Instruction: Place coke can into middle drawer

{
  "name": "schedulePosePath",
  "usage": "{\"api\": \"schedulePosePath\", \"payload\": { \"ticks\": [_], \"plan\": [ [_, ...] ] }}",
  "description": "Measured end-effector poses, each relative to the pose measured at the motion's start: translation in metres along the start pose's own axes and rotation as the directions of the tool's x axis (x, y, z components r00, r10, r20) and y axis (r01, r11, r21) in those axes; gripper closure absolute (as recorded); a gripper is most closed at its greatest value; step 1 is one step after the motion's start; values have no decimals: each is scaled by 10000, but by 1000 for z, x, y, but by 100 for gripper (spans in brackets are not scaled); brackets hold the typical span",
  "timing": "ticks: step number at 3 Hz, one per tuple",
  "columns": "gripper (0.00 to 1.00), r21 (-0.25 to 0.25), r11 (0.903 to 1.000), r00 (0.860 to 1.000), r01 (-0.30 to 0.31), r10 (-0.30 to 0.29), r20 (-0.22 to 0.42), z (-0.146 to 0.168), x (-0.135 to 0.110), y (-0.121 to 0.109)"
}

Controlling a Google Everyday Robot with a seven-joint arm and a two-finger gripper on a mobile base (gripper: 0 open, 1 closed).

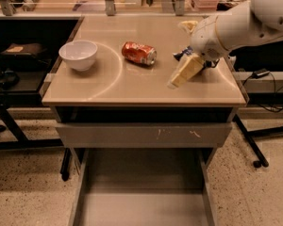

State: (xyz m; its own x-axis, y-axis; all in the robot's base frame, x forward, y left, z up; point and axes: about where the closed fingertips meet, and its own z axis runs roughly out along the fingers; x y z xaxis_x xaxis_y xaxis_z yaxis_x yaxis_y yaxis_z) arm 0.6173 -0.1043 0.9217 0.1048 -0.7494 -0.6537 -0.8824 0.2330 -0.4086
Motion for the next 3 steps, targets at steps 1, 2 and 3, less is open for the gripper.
{"api": "schedulePosePath", "payload": {
  "ticks": [1,2,3],
  "plan": [
    [0,-220,9972,9966,-721,729,382,41,9,-26],
    [0,-238,9969,9962,-750,759,427,46,9,-29],
    [0,-71,9985,9980,-543,545,333,48,7,-27]
  ]
}}
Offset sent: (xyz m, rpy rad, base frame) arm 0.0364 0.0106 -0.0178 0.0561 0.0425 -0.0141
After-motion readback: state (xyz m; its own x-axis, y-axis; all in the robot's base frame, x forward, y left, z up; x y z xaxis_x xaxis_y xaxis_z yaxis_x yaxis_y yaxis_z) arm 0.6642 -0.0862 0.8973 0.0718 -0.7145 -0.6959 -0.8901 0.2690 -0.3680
